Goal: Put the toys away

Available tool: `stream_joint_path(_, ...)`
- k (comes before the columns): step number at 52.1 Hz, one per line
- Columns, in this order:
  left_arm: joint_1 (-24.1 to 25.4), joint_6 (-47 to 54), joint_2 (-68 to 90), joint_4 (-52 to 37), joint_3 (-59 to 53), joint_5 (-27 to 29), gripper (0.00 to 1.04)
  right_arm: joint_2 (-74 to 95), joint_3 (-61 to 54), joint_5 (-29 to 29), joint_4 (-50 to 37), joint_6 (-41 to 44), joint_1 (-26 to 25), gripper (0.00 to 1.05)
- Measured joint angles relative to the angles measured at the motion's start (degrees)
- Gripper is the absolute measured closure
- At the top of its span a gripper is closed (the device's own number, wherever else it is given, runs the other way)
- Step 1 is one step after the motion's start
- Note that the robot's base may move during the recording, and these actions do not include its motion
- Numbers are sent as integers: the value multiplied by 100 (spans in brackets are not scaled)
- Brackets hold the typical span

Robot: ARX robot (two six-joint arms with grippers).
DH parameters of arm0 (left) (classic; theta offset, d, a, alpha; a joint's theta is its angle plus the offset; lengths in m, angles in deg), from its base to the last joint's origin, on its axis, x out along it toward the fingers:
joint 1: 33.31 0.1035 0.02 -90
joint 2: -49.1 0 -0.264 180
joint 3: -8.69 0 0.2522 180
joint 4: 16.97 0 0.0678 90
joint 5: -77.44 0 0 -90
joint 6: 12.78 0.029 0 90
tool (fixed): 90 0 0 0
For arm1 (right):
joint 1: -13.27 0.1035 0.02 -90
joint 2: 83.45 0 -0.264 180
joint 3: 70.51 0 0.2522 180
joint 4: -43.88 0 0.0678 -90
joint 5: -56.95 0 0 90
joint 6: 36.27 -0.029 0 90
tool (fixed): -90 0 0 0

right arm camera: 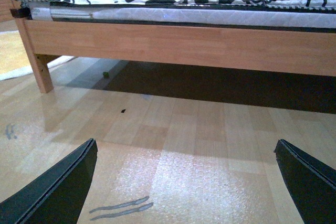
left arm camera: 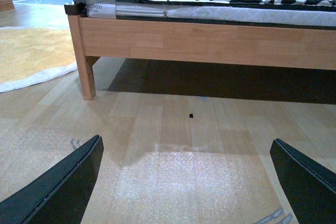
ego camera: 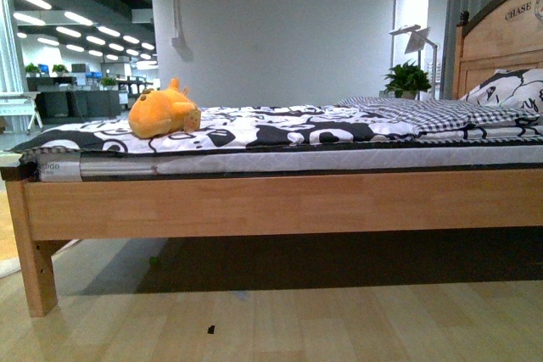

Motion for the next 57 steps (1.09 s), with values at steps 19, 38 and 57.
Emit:
stream_joint_path(19,-2,0,0,0,0,0,6,0,0,0,0,2,0,0)
stream_joint_path(38,0,0,0,0,0,0,6,0,0,0,0,2,0,0)
stream_joint_path(57,0,0,0,0,0,0,6,0,0,2,0,0,0,0)
